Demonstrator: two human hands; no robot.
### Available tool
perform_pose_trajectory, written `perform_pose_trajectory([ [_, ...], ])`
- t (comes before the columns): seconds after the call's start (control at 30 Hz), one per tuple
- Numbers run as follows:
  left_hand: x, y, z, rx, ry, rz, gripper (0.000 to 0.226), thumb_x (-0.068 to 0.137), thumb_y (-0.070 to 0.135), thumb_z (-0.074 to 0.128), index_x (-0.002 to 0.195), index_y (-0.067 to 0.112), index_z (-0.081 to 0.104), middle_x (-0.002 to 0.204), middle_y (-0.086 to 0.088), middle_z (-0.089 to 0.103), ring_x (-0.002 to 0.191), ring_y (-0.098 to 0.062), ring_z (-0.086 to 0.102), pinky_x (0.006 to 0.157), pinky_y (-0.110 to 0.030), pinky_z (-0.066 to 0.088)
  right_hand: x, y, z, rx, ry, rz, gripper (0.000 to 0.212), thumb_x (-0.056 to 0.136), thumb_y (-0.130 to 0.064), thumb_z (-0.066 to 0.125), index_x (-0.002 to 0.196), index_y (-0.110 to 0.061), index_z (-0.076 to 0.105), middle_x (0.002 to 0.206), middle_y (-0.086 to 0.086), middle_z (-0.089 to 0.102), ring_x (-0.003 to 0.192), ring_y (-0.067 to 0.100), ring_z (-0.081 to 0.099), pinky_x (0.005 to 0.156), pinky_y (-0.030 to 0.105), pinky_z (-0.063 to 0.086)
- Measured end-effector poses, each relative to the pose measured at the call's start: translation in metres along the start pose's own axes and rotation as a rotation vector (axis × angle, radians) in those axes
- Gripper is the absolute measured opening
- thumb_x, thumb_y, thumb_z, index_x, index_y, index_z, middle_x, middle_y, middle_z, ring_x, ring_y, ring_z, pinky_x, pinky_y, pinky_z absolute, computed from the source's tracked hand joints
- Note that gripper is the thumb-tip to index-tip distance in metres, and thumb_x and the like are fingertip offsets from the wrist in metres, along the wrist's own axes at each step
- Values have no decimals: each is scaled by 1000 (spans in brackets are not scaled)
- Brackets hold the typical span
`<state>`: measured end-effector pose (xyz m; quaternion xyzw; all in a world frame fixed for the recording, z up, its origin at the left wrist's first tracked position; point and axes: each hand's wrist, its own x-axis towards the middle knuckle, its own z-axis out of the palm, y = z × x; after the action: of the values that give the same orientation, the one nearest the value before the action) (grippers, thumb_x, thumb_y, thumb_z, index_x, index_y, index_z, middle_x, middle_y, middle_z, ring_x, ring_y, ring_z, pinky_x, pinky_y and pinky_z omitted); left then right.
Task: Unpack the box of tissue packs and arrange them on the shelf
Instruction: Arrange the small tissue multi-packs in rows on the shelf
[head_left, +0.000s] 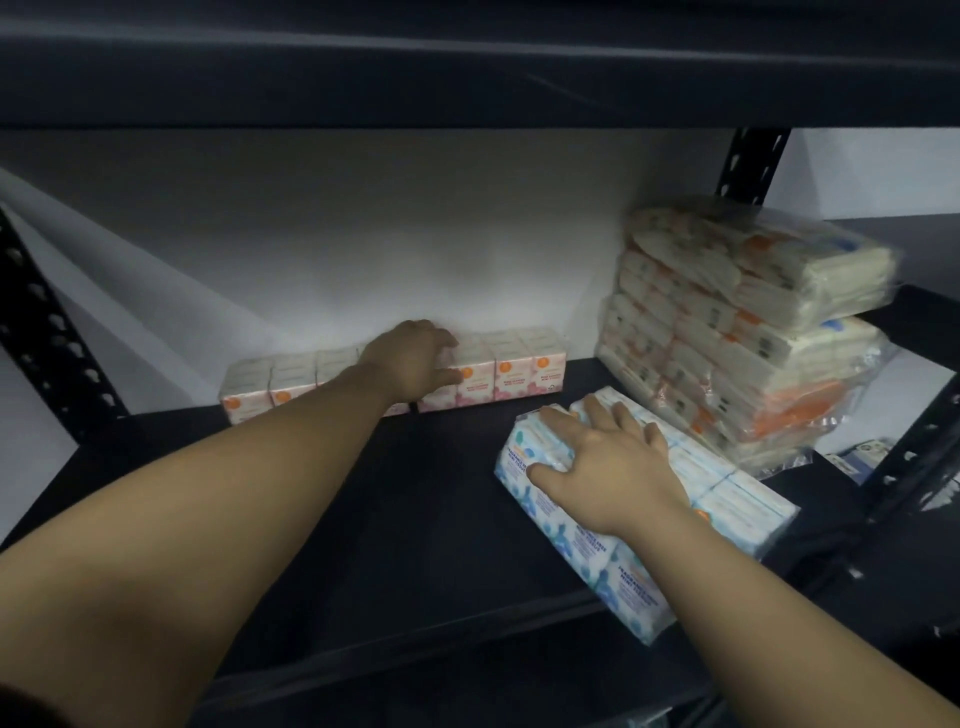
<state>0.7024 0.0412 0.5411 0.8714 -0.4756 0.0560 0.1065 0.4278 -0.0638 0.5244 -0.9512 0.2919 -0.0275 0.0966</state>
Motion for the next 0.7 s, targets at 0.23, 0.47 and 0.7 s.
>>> perform_pose_trajectory([
  [0.23, -59, -46, -18, 90, 38, -167, 69, 85, 61, 71, 143, 28, 56, 143, -5, 54, 128, -27, 49, 103, -42, 47, 0, -1, 0, -14, 9, 3, 76, 88, -73, 40, 158, -52, 16, 172, 1, 11, 158, 29, 6, 126, 56, 6],
  [0.47, -69, -55, -8, -24, 31, -228, 50, 103, 36, 59, 150, 23, 52, 151, -5, 50, 135, -26, 49, 111, -39, 41, -1, -5, 1, -46, 15, 0, 77, 88, -73, 38, 158, -51, 16, 172, 0, 13, 157, 30, 8, 125, 57, 8],
  [0.7, -53, -36, -10, -73, 50, -195, 57, 95, 33, 67, 149, 26, 51, 149, -4, 50, 134, -26, 48, 109, -39, 43, -2, -6, 1, -40, 14, 4, 77, 88, -73, 39, 158, -52, 15, 172, 0, 12, 158, 30, 7, 125, 56, 7],
])
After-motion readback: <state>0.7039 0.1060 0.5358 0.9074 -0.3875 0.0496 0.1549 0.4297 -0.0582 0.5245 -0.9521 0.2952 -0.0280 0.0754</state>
